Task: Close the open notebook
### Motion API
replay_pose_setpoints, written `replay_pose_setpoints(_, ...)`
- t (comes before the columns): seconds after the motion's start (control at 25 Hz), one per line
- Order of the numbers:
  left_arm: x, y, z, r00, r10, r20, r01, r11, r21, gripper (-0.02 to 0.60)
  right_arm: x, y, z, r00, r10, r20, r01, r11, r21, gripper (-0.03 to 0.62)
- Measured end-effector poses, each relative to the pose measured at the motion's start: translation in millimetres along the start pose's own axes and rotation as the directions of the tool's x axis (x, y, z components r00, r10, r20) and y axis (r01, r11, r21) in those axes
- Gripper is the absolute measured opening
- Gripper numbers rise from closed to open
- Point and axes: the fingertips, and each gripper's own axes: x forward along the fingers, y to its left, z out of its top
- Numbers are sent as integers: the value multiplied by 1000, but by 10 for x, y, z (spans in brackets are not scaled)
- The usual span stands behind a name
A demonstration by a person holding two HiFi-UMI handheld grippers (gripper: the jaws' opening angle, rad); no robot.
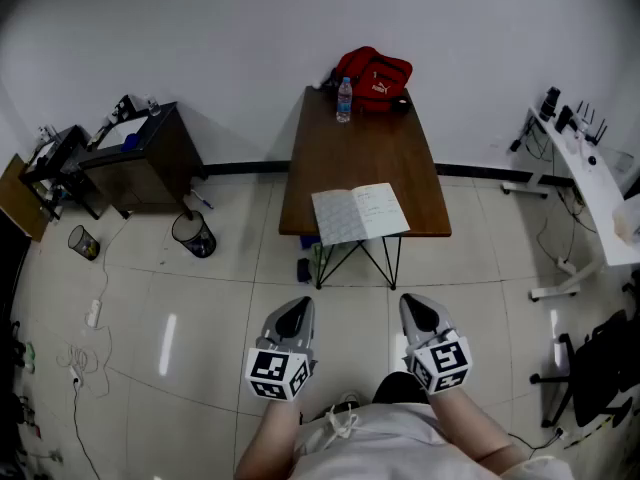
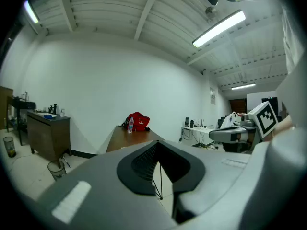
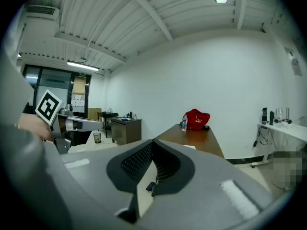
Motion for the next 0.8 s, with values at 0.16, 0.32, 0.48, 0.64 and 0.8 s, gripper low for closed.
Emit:
replay_pose_setpoints(0.16, 59, 61, -41, 1000, 2, -8, -2, 1000, -6, 6, 90, -111, 31, 1000, -9, 1, 9, 999, 41, 3)
replay_pose_setpoints(0.32, 136, 162, -118, 1000, 16, -16, -16, 1000, -19, 6, 210, -152, 6, 1000, -2, 4, 2, 999, 39, 3)
replay_pose_setpoints(0.48, 281, 231, -100, 1000, 21, -17, -22, 999, -25, 6, 363, -242, -51, 1000, 17, -12, -17, 999, 38, 3)
replay_pose_setpoints(0.64, 487, 313, -135, 999, 34, -37, -35, 999, -42, 6, 644, -405, -35, 999, 49, -19, -48, 997, 57, 3)
replay_pose_setpoints(0.8, 746, 502, -166, 996, 74, -40, -77, 995, -65, 6, 988, -577, -51, 995, 90, -36, -88, 994, 62, 3)
